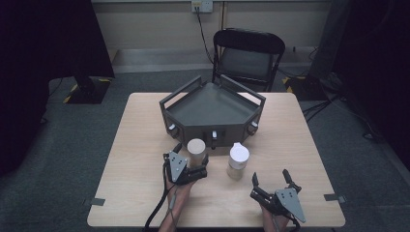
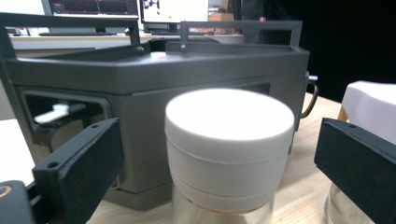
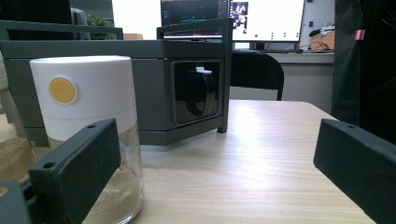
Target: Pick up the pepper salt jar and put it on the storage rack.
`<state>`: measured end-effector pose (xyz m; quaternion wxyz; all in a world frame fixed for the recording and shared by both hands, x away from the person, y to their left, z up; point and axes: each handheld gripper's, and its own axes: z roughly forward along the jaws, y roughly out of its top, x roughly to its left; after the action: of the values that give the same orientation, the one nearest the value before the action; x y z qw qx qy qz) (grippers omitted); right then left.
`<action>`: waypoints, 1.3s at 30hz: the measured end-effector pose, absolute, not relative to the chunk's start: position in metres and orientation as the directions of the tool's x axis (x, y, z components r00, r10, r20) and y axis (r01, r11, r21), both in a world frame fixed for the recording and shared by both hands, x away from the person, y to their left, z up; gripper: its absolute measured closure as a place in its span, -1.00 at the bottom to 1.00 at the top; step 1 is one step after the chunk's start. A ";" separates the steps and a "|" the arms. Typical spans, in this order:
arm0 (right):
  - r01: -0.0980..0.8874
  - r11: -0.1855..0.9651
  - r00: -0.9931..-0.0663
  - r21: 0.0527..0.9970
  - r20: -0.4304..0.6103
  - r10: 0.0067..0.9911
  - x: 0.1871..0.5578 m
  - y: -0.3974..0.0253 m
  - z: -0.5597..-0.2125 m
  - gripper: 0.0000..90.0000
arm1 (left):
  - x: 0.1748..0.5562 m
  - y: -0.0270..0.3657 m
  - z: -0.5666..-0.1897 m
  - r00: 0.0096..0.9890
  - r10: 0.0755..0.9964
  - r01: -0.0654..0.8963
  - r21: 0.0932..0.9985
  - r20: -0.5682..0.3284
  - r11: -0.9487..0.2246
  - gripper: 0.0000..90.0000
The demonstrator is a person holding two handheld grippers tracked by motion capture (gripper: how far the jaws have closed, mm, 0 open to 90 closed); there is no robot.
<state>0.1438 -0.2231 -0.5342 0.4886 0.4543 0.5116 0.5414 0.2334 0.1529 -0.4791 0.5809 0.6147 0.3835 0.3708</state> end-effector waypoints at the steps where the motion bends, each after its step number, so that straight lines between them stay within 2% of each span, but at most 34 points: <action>1: -0.064 0.001 -0.110 0.998 -0.008 0.994 0.144 -0.223 -0.534 -1.00 | 0.235 0.153 -0.481 0.433 0.902 0.043 0.999 0.010 -0.031 -0.97; 10: -0.064 0.002 -0.113 0.998 -0.009 0.994 0.144 -0.224 -0.534 -1.00 | 0.243 0.156 -0.484 0.456 0.890 0.048 0.998 0.010 -0.036 -0.64; 24: -0.064 0.002 -0.121 0.998 -0.010 0.993 0.144 -0.225 -0.534 -1.00 | 0.250 0.156 -0.485 0.473 0.881 0.097 0.995 -0.021 -0.028 -0.26; 39: -0.064 0.002 -0.122 0.998 -0.009 0.993 0.144 -0.225 -0.534 -1.00 | 0.248 0.154 -0.484 0.465 0.885 0.090 0.995 -0.012 -0.034 -0.23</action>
<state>0.1437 -0.2252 -0.5342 0.4856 0.4509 0.5147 0.5440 0.2482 0.1536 -0.4845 0.5778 0.6312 0.3863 0.3441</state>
